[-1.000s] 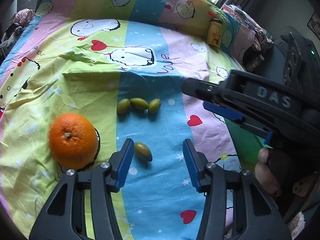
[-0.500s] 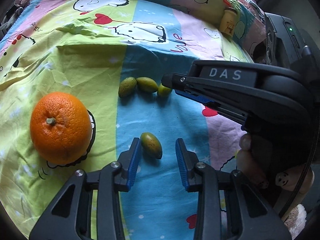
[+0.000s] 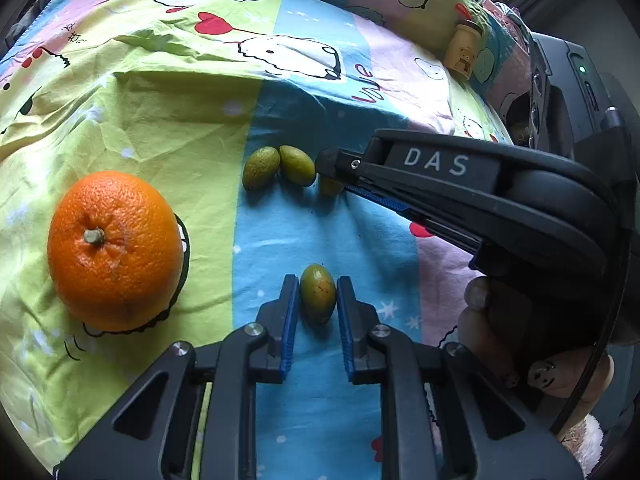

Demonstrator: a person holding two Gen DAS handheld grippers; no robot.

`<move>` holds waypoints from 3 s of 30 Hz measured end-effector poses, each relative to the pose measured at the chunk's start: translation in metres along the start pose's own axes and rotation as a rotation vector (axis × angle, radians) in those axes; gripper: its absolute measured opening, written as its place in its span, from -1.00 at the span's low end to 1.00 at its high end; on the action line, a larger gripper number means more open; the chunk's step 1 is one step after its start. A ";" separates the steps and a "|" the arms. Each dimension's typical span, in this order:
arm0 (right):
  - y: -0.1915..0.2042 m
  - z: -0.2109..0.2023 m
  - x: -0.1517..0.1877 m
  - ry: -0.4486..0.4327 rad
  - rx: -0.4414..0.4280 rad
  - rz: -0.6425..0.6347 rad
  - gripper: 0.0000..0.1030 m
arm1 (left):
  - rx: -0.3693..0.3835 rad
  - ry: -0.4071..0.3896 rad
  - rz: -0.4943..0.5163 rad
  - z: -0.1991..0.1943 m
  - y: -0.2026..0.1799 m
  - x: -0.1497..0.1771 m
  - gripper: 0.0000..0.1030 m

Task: Organize fruits
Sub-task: 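Close the left gripper on an olive while the right gripper grasps another, then carry both held olives over the green bowl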

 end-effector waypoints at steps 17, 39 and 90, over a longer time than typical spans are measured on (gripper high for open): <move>0.001 -0.018 0.000 -0.028 0.003 0.007 -0.57 | 0.010 -0.026 0.023 -0.007 -0.006 -0.001 -0.64; 0.004 -0.066 -0.006 -0.143 -0.056 0.026 -0.57 | 0.053 -0.150 0.090 -0.030 -0.031 -0.021 -0.64; -0.095 -0.206 -0.029 -0.491 0.124 0.255 -0.57 | 0.427 -0.228 0.290 -0.044 -0.172 -0.045 -0.64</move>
Point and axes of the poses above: each gripper's, at about its wrist camera, not at the fingertips, and z roughly the way its jaws point, y to its left, x to its underside, the point moved 8 cm from there along z, roughly the way its jaws point, and after that the axes turned 10 degrees about -y, right-handed, at the moved point
